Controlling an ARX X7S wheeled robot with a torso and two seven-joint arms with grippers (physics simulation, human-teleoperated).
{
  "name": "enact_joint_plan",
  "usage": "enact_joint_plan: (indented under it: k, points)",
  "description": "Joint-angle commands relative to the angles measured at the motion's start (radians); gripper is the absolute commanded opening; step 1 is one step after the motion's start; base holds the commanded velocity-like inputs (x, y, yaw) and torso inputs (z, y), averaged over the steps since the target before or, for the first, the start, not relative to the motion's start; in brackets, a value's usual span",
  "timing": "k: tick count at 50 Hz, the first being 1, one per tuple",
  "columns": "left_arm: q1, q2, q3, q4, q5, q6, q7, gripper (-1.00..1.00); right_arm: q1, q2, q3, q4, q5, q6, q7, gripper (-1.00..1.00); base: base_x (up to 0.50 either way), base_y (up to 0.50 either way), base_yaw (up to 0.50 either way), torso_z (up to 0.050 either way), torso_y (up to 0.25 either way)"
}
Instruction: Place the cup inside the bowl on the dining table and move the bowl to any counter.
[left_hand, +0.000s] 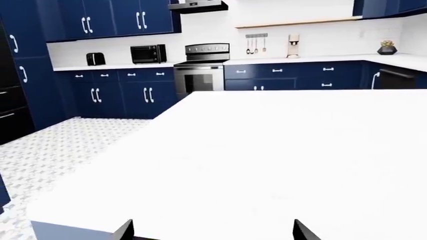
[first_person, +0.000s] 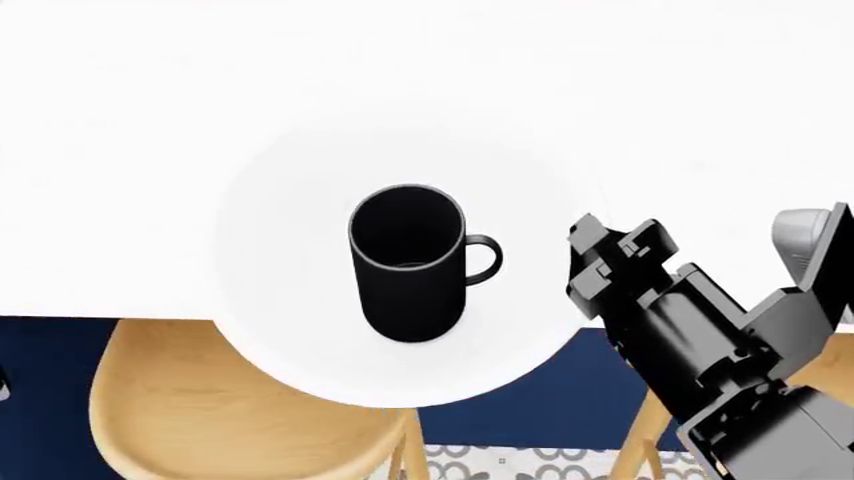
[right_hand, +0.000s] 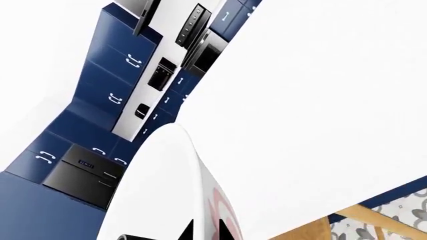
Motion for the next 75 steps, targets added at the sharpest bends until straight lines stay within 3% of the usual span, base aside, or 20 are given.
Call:
enact_joint_plan:
  k: [1,42,75]
  points:
    - [0.012,0.0,-0.003,0.003,-0.012,0.016,0.01,1.0,0.004,-0.001,0.009,-0.006,0.004,-0.008,-0.015,-1.0,0.0,0.5,0.0,0.0,0.0]
    - [0.023,-0.021,-0.031,0.003,-0.039,0.02,0.014,1.0,0.002,-0.005,0.001,-0.013,-0.001,-0.022,-0.02,-1.0,0.0,0.5,0.0,0.0,0.0]
    - [0.019,-0.01,0.008,-0.008,-0.026,0.029,-0.015,1.0,-0.026,0.003,0.004,-0.019,-0.009,-0.033,-0.042,-1.0,0.0,0.5,0.0,0.0,0.001]
